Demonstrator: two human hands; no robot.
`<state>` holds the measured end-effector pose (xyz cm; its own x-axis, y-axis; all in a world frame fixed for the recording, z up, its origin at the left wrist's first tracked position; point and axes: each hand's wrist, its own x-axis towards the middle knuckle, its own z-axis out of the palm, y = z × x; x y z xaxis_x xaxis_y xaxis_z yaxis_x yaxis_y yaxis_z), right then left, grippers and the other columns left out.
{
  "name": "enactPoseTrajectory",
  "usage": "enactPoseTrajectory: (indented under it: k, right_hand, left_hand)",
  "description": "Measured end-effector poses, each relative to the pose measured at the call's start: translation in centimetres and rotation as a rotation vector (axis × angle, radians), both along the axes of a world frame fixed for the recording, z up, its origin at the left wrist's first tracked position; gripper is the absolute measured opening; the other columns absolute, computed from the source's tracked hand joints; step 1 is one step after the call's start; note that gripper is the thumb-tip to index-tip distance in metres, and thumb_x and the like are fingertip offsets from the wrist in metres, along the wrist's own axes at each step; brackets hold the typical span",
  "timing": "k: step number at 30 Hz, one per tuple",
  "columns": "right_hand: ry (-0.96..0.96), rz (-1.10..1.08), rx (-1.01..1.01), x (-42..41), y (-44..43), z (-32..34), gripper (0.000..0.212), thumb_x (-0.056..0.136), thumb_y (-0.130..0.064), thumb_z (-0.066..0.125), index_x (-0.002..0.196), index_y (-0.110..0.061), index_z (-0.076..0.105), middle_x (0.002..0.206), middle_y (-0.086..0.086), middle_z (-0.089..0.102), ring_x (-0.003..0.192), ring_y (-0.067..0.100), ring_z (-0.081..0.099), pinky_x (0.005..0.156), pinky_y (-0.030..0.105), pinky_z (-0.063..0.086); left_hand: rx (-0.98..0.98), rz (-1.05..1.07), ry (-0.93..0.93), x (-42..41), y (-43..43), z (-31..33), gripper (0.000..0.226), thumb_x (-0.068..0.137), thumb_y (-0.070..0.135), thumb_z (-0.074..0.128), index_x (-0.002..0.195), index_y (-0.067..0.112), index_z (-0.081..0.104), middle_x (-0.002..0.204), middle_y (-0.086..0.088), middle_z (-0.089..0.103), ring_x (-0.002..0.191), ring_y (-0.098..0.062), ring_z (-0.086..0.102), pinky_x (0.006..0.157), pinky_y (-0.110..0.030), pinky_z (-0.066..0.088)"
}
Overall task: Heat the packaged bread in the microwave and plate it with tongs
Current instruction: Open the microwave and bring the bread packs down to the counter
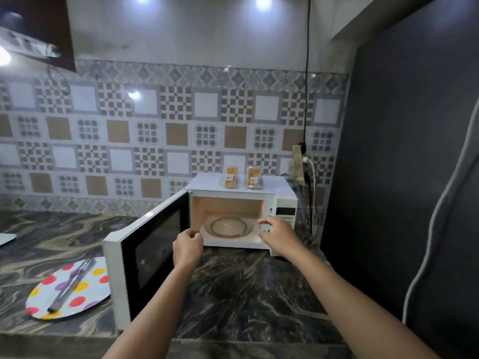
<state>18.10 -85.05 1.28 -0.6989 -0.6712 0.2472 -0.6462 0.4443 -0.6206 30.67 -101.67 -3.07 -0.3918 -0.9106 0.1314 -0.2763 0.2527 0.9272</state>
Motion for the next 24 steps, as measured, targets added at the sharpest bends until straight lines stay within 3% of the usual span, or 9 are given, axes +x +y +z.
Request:
enactPoseTrajectory:
  k: [3,7,12,18,20,24]
  right_hand:
    - [-0.018,-0.038,-0.029,-3.9,-0.4,0.5,0.033,0.091,-0.02,0.054,0.124,-0.016,0.056,0.139,0.002,0.048,0.131,0.018,0.042,0.099,0.028,0.038]
    - [-0.012,-0.09,-0.067,-9.6,-2.3,1.3,0.032,0.09,-0.017,0.055,0.122,-0.015,0.058,0.129,0.001,0.057,0.116,0.016,0.053,0.087,0.022,0.041]
    - [-0.021,-0.147,-0.076,-16.9,-7.0,2.0,0.033,0.091,-0.017,0.054,0.124,-0.013,0.056,0.13,0.004,0.056,0.114,0.017,0.055,0.083,0.021,0.039]
    - [-0.072,-0.216,-0.149,-23.5,-14.0,1.4,0.033,0.09,-0.017,0.057,0.122,-0.007,0.055,0.125,0.01,0.059,0.113,0.021,0.056,0.092,0.026,0.042]
    - [-0.077,-0.247,-0.141,-25.1,-16.0,0.9,0.039,0.091,-0.022,0.057,0.126,-0.006,0.051,0.129,0.012,0.056,0.116,0.024,0.054,0.091,0.027,0.041]
    - [-0.061,-0.347,-0.06,-27.1,-18.9,0.5,0.068,0.087,-0.052,0.054,0.137,-0.008,0.037,0.139,0.012,0.046,0.128,0.03,0.042,0.097,0.038,0.041]
  left_hand:
    - [-0.023,-0.047,0.037,-4.4,-1.2,1.8,0.032,0.089,0.015,0.044,0.111,0.012,0.067,0.114,-0.011,0.066,0.106,-0.028,0.057,0.081,-0.029,0.042]
    - [-0.044,-0.096,0.08,-10.7,-4.6,3.8,0.031,0.09,0.015,0.043,0.11,0.008,0.065,0.11,-0.013,0.066,0.098,-0.028,0.059,0.08,-0.032,0.046]
    - [-0.068,-0.16,0.112,-18.6,-9.8,4.9,0.03,0.091,0.015,0.045,0.116,0.007,0.059,0.117,-0.012,0.063,0.1,-0.025,0.056,0.081,-0.031,0.042]
    - [-0.205,-0.164,0.073,-25.7,-15.9,4.5,0.042,0.093,0.023,0.052,0.131,0.007,0.046,0.136,-0.012,0.048,0.122,-0.027,0.048,0.1,-0.037,0.039]
    - [-0.19,-0.198,0.049,-27.5,-17.9,4.0,0.054,0.091,0.032,0.056,0.137,0.009,0.039,0.141,-0.012,0.044,0.126,-0.028,0.046,0.102,-0.04,0.039]
    - [-0.232,-0.26,-0.128,-30.1,-20.7,3.4,0.086,0.08,0.059,0.059,0.145,0.013,0.026,0.146,-0.012,0.04,0.132,-0.03,0.042,0.106,-0.047,0.037]
